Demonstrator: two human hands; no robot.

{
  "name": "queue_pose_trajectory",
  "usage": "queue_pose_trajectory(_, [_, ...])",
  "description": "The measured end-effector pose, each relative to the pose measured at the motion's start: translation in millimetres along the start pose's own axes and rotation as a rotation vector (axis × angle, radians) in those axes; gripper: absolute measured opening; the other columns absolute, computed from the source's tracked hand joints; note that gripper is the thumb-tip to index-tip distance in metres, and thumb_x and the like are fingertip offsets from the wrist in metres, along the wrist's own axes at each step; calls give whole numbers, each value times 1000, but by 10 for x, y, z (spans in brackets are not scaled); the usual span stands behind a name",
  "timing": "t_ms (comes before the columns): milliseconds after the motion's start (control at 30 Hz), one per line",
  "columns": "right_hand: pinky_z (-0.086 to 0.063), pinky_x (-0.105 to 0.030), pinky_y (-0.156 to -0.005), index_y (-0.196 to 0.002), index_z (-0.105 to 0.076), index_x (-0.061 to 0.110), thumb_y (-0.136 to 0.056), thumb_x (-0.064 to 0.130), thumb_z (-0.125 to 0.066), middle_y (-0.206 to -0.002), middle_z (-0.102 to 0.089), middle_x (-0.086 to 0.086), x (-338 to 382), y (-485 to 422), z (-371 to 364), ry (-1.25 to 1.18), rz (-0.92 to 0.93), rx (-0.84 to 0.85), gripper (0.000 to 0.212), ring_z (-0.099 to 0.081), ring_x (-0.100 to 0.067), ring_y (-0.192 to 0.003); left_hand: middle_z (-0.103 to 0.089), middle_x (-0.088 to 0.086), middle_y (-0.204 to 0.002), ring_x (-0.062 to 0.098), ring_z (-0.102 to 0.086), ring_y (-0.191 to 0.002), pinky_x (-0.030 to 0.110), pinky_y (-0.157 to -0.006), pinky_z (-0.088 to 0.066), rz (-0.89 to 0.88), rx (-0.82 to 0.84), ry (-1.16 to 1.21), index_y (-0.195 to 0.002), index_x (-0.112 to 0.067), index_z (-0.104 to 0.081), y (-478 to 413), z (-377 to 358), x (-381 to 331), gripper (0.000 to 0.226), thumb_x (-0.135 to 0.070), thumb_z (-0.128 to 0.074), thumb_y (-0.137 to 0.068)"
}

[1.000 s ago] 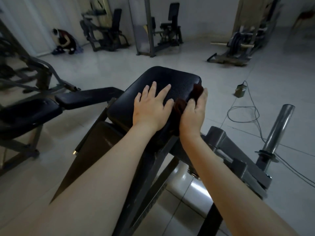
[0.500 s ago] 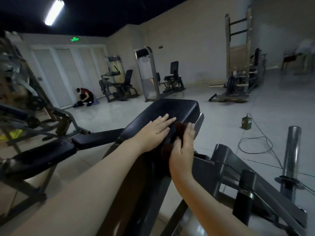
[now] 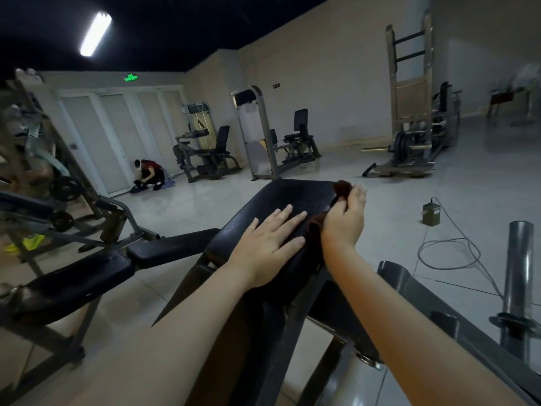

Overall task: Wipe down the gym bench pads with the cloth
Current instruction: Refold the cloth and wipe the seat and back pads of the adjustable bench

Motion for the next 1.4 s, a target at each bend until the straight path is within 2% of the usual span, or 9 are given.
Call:
queue_pose_trajectory(167, [-2, -22, -118, -153, -20, 10, -104, 10, -31, -163, -13, -3, -7, -54, 30, 2, -27, 50, 50, -7, -12, -150, -2, -16, -164, 2, 3, -150, 40, -123, 4, 10, 1, 8, -151, -50, -10, 9, 3, -24, 63, -62, -16, -90])
queue_pose_trajectory(300, [-2, -30, -122, -155, -13, 14, -104, 9, -32, -163, -5, 0, -11, 543, 1, 18, 41, 103, 55, -2, -11, -150, -1, -15, -164, 4, 4, -150, 41, -123, 4, 10, 9, -9, -152, -48, -10, -3, -5, -3, 52, -56, -22, -101])
queue_pose_trajectory(467, [-1, -21, -120, -149, -1, 33, -105, 11, -31, -157, 5, 20, -17, 1363, -20, -25, 103, 235, 58, 5, 6, -145, -1, -15, -165, 4, 4, -150, 38, -122, 5, 10, 2, 8, -153, -46, -13, 18, -2, 4, 48, -38, -24, -107])
queue_pose_trajectory(600, [-4, -28, -122, -154, -11, 20, -104, 8, -31, -163, -3, 6, -19, 1067, -24, -19, 64, 164, 55, 0, -6, -149, -3, -14, -165, 5, 2, -150, 41, -122, 4, 5, -3, 29, -152, -46, -13, 7, -2, 7, 46, -40, -25, -107])
queue_pose_trajectory(800, [0, -22, -117, -153, -19, 5, -103, 6, -28, -162, -11, -9, -72, 146, -2, 67, -14, 35, 51, -6, -19, -150, -5, -15, -164, 3, 1, -150, 38, -121, 4, 2, -12, 48, -150, -49, -13, 10, -1, -14, 55, -52, -18, -96])
queue_pose_trajectory(933, [-15, -38, -122, -154, -22, 10, -102, 9, -28, -160, -22, -8, -108, -211, 14, 17, -91, -3, 52, -19, -22, -148, -5, -14, -165, 4, 1, -150, 40, -122, 3, 0, -19, 50, -151, -48, -13, 8, 2, -8, 48, -47, -22, -104])
queue_pose_trajectory(1100, [-4, -28, -121, -154, -16, 6, -103, 7, -29, -162, -12, -9, -26, 297, 38, 53, -48, 48, 52, -9, -19, -150, -5, -12, -165, 6, 1, -151, 41, -122, 3, 5, -25, 24, -153, -45, -14, -9, 2, -6, 47, -41, -24, -107])
queue_pose_trajectory(1267, [-4, -25, -121, -155, -12, 17, -103, 7, -31, -163, -5, 1, -12, 1409, 11, -28, 78, 169, 56, -2, -7, -149, -5, -11, -165, 8, 0, -151, 42, -121, 3, 10, -23, 16, -153, -43, -14, -3, 13, -19, 47, -36, -24, -108])
queue_pose_trajectory(1400, [-6, -28, -122, -154, -17, 15, -103, 6, -32, -163, -9, -2, -38, 1211, -3, -44, 42, 120, 54, -5, -10, -150, -6, -11, -165, 8, 0, -151, 42, -120, 3, 13, -24, 14, -153, -43, -15, -16, 22, -21, 47, -35, -25, -108])
Point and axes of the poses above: each hand's wrist, its own y-axis away from the middle knuckle, its own z-axis out of the back of the hand, x = y × z, the point moved 10 cm from there along -y, towards the middle knuckle
